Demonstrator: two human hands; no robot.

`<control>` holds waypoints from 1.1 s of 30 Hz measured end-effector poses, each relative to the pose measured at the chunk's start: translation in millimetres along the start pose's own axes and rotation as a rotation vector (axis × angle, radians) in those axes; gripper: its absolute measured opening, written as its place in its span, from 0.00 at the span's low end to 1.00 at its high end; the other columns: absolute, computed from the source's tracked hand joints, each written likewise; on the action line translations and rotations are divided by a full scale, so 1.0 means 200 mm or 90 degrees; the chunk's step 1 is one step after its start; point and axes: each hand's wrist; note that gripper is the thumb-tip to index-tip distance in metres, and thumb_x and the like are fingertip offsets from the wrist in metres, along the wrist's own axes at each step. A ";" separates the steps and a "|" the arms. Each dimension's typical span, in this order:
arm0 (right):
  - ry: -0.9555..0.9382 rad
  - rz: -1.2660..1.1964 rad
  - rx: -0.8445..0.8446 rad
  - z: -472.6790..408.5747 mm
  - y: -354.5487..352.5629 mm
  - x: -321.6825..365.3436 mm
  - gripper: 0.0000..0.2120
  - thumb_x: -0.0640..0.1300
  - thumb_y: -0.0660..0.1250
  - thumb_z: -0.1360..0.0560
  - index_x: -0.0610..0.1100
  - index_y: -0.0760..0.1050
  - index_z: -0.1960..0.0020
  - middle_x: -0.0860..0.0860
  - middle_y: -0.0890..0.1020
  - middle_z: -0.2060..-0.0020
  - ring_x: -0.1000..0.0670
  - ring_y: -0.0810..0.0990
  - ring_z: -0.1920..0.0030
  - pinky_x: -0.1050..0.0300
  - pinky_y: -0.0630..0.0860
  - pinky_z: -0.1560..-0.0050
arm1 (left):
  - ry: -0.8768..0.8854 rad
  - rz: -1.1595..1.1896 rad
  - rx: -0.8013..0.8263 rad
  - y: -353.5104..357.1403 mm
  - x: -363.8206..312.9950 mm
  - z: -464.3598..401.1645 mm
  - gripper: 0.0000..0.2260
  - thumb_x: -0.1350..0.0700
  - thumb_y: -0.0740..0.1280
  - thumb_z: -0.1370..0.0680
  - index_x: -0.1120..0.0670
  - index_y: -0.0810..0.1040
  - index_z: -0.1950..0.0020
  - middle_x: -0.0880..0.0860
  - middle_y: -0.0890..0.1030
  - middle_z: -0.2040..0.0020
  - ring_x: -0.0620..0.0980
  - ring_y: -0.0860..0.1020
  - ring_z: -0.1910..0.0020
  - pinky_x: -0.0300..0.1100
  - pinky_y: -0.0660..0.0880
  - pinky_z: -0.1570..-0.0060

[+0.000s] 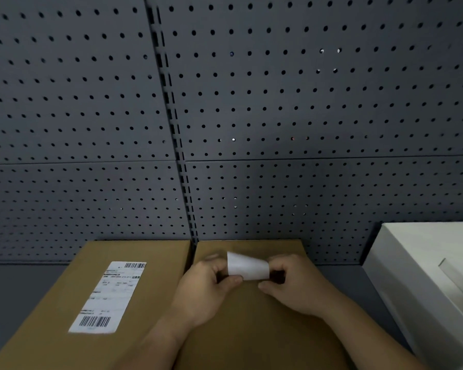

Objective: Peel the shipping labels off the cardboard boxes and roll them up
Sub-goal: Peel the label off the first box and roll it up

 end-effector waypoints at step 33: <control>-0.018 -0.014 -0.053 0.01 0.03 -0.02 0.08 0.51 0.71 0.25 0.49 0.85 0.51 0.53 0.84 0.56 0.55 0.80 0.55 0.57 0.79 0.51 | -0.032 -0.093 -0.059 0.03 0.03 -0.04 0.04 0.50 0.72 0.23 0.47 0.82 0.58 0.43 0.79 0.55 0.42 0.79 0.57 0.49 0.80 0.53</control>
Point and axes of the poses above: each hand's wrist, its own z-axis away from the middle knuckle, its own y-axis out of the palm, x = y × z
